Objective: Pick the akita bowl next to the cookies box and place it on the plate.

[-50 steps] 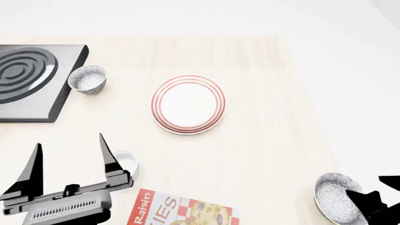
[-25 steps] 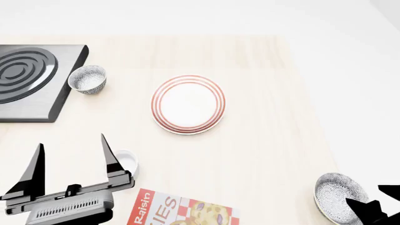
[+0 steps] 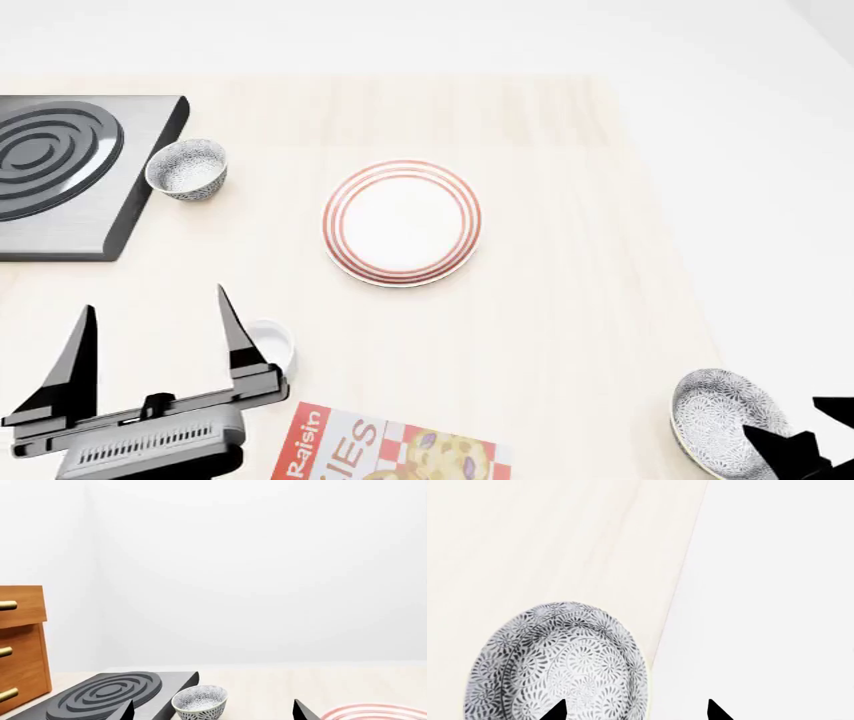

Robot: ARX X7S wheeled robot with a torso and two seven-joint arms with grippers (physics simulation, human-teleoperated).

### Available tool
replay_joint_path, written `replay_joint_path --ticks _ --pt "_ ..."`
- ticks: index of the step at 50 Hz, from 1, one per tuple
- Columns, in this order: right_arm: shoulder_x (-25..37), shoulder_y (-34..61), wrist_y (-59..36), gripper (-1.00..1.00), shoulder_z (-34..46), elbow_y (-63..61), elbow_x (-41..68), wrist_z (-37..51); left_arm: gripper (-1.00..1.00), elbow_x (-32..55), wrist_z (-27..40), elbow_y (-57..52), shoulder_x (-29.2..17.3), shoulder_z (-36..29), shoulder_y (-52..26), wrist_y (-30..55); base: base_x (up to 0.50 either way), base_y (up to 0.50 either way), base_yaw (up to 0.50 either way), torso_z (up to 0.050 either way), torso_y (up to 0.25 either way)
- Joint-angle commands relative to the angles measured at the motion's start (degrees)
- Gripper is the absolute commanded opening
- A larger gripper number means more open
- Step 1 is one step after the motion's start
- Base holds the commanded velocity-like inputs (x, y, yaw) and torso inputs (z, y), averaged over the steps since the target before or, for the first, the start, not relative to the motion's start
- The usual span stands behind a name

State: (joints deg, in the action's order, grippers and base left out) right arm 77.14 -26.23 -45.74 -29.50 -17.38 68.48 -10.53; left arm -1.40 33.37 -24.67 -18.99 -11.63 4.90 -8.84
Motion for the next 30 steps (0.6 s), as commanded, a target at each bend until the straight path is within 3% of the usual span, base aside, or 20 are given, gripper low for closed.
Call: replay_joint_path --ticks 1,30 --pt "-1.31 0.90 0.96 1.00 1.10 0.64 -1.81 -1.01 1.00 -0.91 -0.89 0.65 0.88 1.07 -0.14 -0.44 0.00 0.00 0.00 0.000 0.000" --pt "-1.37 4.69 3.75 1.00 8.12 2.36 -2.83 -0.62 1.00 -0.98 -0.43 1.77 0.57 0.38 -0.35 -1.05 0.00 0.00 0.00 0.000 0.000"
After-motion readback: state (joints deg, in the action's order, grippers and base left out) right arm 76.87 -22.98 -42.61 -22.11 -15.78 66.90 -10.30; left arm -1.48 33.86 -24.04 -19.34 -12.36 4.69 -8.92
